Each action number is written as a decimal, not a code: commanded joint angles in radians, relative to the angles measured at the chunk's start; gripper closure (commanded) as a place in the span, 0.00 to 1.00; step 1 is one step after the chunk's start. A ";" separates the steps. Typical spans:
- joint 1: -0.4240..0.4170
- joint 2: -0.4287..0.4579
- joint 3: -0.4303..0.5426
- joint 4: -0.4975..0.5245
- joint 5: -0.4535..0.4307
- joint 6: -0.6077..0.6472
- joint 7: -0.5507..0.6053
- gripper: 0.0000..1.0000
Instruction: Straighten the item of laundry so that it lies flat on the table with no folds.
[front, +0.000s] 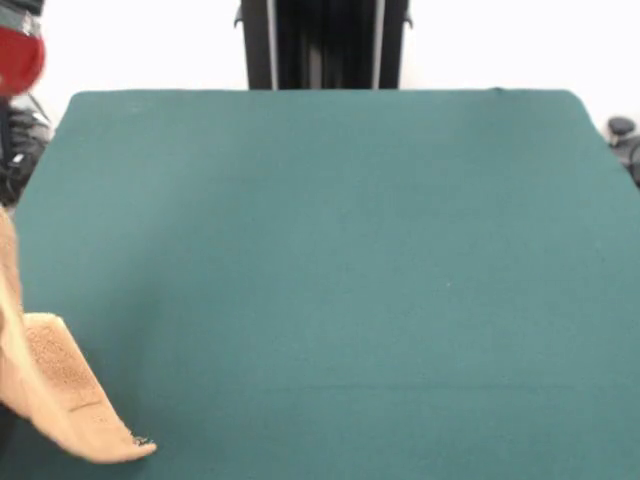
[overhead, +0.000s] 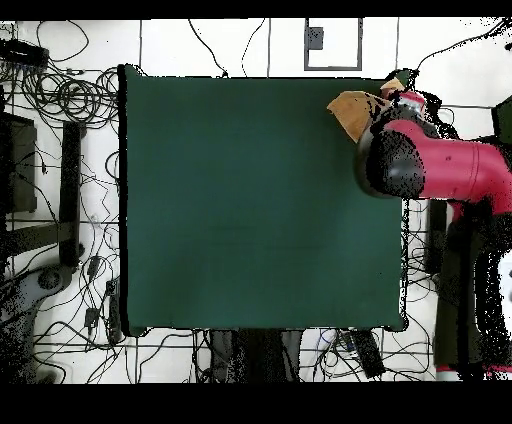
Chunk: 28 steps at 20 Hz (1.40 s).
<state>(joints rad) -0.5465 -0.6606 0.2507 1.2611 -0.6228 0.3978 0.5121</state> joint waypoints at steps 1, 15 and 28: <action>0.047 0.016 -0.058 0.171 0.039 -0.040 0.332 1.00; 0.093 -0.008 -0.115 0.331 0.053 -0.150 0.405 1.00; 0.349 0.069 -0.425 0.360 0.155 -0.269 0.579 1.00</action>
<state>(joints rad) -0.2538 -0.6332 -0.1288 1.4764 -0.5183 0.1545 0.6963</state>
